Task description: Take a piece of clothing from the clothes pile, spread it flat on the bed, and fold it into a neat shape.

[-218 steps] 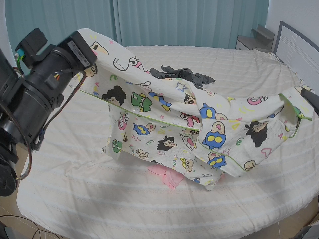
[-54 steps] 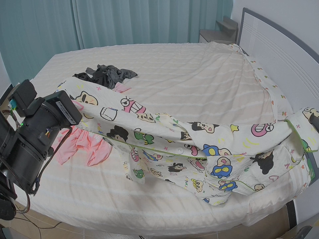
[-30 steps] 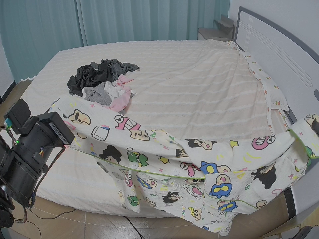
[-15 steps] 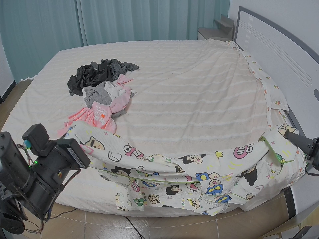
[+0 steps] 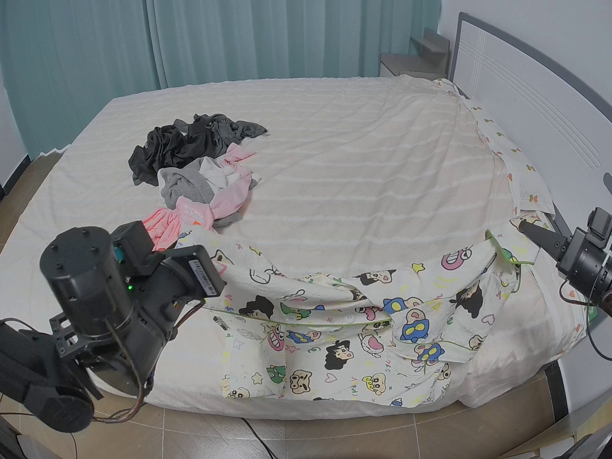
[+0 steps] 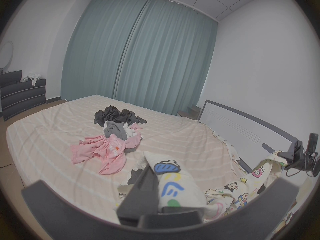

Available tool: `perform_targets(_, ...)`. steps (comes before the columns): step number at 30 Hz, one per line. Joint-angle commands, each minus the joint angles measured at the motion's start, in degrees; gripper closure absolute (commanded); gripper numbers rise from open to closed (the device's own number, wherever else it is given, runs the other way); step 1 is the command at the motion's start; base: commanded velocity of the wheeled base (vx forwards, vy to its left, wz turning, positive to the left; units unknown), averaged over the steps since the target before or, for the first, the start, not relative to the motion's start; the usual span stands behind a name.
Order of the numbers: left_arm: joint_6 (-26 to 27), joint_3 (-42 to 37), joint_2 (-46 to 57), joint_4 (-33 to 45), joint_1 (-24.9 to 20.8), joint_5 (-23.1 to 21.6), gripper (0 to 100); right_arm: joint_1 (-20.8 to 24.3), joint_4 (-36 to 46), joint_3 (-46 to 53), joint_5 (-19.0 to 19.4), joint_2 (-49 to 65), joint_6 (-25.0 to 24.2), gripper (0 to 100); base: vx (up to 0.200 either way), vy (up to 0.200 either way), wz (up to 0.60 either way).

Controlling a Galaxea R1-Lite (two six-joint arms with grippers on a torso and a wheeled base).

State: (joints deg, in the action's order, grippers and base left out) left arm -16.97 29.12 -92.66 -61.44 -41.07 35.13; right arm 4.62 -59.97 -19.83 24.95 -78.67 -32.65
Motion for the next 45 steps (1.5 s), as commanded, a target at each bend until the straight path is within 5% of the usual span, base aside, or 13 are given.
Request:
perform_targets(1,-0.08,4.45,-6.92,0.01,1.43,-0.15,100,-0.93,-3.58,-0.38,-0.17,-8.08,0.39,100,0.200,0.000,0.00)
perform_targets(16,-1.05,20.01,-28.80,-0.08,6.27,-0.33,100,-1.54,-17.55,-9.79,-5.35,-32.60,1.01,100,0.187,0.000,0.00)
perform_targets(42,-0.78,50.86,-53.85,8.18,12.24,-0.15,100,-3.30,-15.36,-26.22,-8.34,-53.26,0.39,100,0.000,0.000,0.00)
perform_targets(43,-0.78,50.86,-53.85,8.18,12.24,-0.15,0,-3.30,-15.36,-26.22,-8.34,-53.26,0.39,0,0.000,0.000,0.00)
perform_targets(45,-0.87,52.44,-55.08,8.18,12.77,-0.15,0,-3.30,-12.10,-28.86,-8.61,-53.96,0.30,0,0.000,0.000,0.00)
